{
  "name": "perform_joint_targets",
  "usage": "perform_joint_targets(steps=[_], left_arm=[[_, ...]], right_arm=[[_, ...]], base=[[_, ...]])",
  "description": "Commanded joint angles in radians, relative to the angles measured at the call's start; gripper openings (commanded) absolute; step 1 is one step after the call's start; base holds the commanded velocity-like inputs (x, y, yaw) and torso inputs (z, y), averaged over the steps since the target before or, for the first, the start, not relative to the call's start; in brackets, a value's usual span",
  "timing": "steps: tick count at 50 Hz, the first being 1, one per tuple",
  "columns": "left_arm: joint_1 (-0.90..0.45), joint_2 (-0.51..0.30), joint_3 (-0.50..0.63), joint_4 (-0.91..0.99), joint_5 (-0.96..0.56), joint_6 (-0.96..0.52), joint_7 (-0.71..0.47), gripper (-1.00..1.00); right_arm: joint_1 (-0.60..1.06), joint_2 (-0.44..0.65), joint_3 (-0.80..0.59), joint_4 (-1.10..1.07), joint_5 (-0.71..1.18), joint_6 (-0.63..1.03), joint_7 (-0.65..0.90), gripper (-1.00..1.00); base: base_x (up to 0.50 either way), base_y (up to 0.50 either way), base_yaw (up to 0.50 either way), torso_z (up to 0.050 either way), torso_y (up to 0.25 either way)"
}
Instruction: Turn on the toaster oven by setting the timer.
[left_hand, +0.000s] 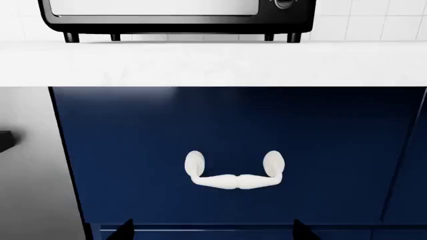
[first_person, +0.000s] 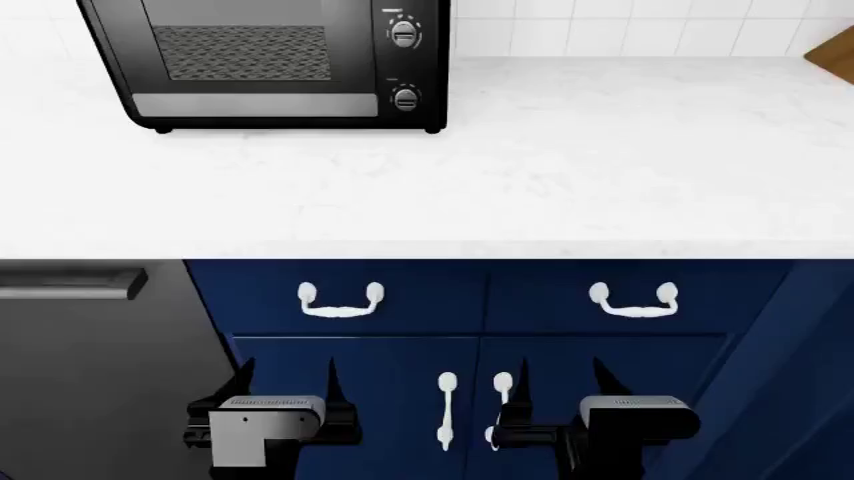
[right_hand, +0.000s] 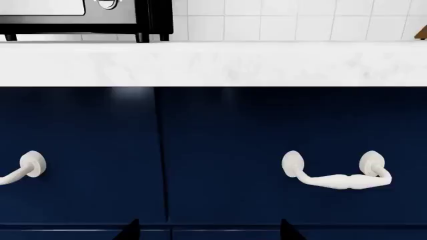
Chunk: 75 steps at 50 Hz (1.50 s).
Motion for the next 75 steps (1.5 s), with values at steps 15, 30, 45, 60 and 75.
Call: perform_joint_targets(steps=[15,30,45,60,75], left_arm=[[0.014,-0.051,0.048,0.028,-0.057,-0.009,-0.073,1.0],[0.029,-0.108,0.063,0.43,-0.12,-0.357,-0.093,1.0],[-0.123,-0.159,0.011,0.766,-0.253,-0.817,-0.136,1.0],[-0.463,-0.149,-0.118,0.884,-0.439,-1.308,-0.143,1.0],[-0.683,-0.154,-0.251,0.962,-0.512,-1.513,-0.166,1.0]], right_arm=[[-0.008,0.059,-0.071,-0.06,0.063,0.131,0.05,1.0],[-0.029,0.123,-0.048,-0.457,0.206,0.486,0.031,1.0],[0.098,0.168,0.001,-0.684,0.322,0.792,0.076,1.0],[0.419,0.181,0.082,-0.812,0.459,1.248,0.153,1.0],[0.734,0.14,0.186,-0.844,0.507,1.505,0.235,1.0]], base=[[0.0,0.0,0.0,0.0,0.0],[0.0,0.0,0.0,0.0,0.0],[0.0,0.0,0.0,0.0,0.0],[0.0,0.0,0.0,0.0,0.0],[0.0,0.0,0.0,0.0,0.0]])
